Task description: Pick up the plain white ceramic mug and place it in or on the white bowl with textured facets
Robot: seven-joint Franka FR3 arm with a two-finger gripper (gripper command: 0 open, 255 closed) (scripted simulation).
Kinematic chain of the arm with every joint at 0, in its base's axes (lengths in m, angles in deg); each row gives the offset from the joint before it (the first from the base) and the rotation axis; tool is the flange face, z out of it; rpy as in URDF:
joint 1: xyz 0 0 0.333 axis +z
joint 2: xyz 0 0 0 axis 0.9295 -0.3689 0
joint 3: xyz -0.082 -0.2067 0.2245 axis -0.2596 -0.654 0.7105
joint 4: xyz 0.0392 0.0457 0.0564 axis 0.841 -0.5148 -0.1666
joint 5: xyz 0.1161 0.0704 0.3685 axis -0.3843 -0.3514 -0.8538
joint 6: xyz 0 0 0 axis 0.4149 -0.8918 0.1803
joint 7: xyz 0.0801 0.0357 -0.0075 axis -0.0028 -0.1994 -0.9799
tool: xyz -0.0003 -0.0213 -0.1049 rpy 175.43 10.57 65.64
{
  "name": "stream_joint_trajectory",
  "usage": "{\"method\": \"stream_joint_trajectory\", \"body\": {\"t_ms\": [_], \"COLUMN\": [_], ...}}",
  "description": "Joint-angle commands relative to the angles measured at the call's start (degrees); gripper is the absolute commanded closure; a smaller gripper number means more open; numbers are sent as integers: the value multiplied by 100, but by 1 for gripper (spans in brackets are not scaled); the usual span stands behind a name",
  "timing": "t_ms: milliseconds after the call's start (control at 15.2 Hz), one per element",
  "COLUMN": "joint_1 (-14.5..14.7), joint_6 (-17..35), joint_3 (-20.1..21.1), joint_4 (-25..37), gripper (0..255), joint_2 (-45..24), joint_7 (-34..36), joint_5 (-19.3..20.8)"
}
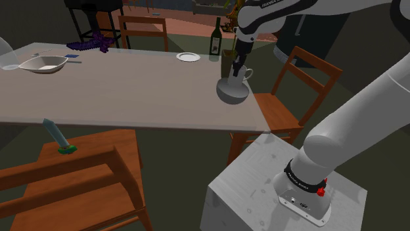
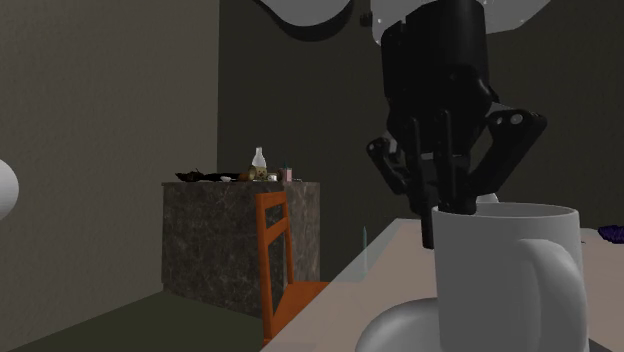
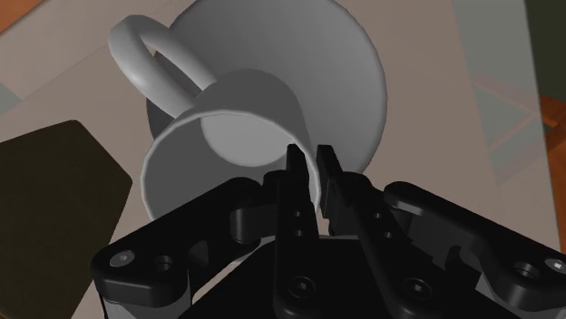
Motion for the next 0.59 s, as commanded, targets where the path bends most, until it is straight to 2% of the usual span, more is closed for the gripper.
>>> {"method": "stream_joint_trajectory", "body": {"t_ms": [0, 66, 132, 462, 528], "joint_1": [0, 0, 0, 0, -2], "joint_6": [2, 2, 2, 2, -194], "joint_3": [0, 0, 0, 0, 6], "joint_4": [-1, -1, -1, -1, 127], "gripper": [255, 255, 0, 0, 0], "joint_2": [0, 0, 0, 0, 69], "joint_7": [0, 0, 0, 0, 8], "joint_5": [0, 0, 0, 0, 10]}}
